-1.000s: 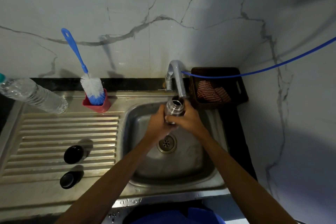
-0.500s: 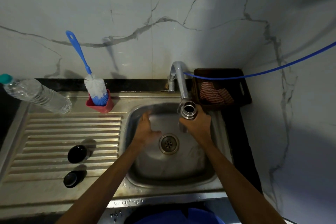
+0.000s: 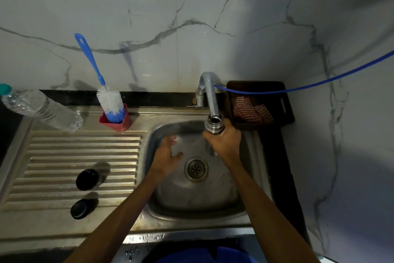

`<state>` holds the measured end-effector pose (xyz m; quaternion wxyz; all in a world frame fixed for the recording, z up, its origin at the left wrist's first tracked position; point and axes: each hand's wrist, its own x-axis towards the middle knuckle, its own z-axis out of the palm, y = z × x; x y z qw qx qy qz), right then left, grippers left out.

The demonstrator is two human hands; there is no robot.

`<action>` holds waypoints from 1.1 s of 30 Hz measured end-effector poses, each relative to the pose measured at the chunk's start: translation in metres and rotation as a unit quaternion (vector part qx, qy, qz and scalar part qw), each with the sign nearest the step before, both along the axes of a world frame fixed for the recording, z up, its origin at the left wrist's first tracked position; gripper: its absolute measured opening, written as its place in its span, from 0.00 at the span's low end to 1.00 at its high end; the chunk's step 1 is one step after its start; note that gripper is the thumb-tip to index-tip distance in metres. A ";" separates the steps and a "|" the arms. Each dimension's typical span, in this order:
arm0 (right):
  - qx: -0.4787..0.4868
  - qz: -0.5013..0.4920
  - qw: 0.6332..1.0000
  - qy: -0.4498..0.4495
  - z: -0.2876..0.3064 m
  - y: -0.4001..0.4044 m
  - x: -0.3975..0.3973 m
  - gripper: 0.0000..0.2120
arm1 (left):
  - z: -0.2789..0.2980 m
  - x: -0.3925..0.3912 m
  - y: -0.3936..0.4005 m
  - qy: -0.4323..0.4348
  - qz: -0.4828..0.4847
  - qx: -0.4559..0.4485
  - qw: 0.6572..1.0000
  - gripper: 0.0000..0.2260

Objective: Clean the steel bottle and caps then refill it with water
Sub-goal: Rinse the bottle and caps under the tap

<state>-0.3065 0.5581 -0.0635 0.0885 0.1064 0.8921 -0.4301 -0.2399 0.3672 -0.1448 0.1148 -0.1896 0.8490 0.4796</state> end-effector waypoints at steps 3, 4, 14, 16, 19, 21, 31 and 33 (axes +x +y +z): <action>0.016 0.077 0.997 -0.015 -0.005 -0.003 0.006 0.24 | 0.000 -0.003 -0.002 0.001 -0.005 0.000 1.000 0.27; 0.013 0.071 0.997 -0.011 -0.005 0.000 0.008 0.24 | 0.001 -0.004 -0.003 0.006 -0.001 -0.001 1.000 0.26; 0.009 0.048 0.999 0.020 0.001 -0.007 -0.002 0.23 | 0.001 -0.002 -0.001 0.030 0.025 0.029 0.999 0.24; 0.006 0.067 0.998 0.004 0.000 -0.001 -0.003 0.24 | 0.000 0.000 0.001 0.021 0.035 0.052 0.998 0.25; 0.029 0.028 0.999 0.004 -0.002 0.011 -0.003 0.25 | 0.001 0.003 0.001 0.001 0.063 0.063 0.996 0.23; 0.032 0.011 0.999 -0.006 -0.002 0.009 -0.007 0.22 | -0.002 -0.001 0.000 0.007 0.084 0.075 0.994 0.21; 0.001 0.063 0.997 -0.034 0.000 -0.017 -0.001 0.23 | -0.006 -0.004 -0.012 0.000 0.049 0.062 0.997 0.19; 0.022 0.056 0.998 -0.034 -0.009 -0.010 0.011 0.24 | -0.011 -0.001 -0.014 -0.009 0.044 0.062 0.997 0.19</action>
